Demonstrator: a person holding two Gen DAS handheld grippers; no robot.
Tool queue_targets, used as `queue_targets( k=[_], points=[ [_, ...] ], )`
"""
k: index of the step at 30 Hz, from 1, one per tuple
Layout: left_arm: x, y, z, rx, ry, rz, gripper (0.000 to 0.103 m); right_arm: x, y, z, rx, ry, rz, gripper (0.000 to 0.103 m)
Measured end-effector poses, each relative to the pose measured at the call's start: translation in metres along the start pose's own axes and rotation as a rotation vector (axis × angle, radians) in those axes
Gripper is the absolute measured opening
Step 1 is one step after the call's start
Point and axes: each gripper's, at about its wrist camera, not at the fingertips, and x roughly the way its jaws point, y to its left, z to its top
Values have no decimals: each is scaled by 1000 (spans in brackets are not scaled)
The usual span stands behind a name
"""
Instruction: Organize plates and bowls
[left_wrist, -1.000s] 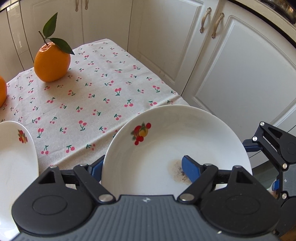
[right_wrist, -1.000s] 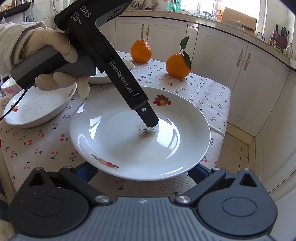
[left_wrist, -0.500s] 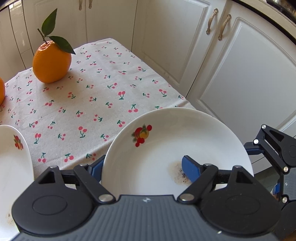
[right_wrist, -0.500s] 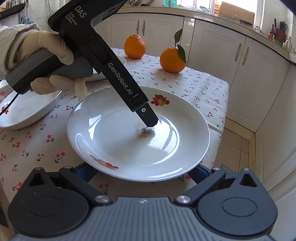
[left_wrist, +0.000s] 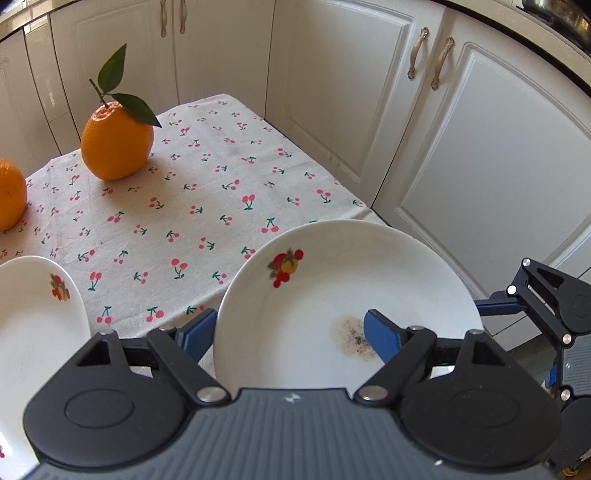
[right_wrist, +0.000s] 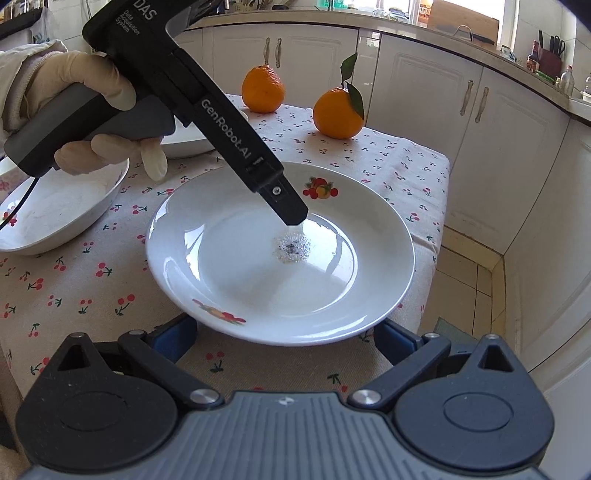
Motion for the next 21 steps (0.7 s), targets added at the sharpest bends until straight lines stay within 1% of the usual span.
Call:
queue_targets(
  k=[2, 6, 12, 16, 18, 21],
  points=[
    [-12, -3, -4, 3, -21, 10, 86, -7, 6, -3, -2, 1, -9, 103],
    [-37, -6, -19, -11, -51, 1, 86, -27, 24, -6, -22, -4, -18, 103],
    [-80, -12, -54, 26, -138, 68, 86, -64, 55, -2, -56, -77, -11, 103],
    [-105, -7, -83, 4, -180, 107, 86, -82, 73, 6, -68, -130, -4, 103],
    [-118, -7, -98, 3, -205, 143, 86, -88, 83, 10, -73, -147, -8, 103],
    [-140, -11, -128, 20, -262, 232, 86, -95, 98, 14, -78, -176, -13, 103]
  ],
)
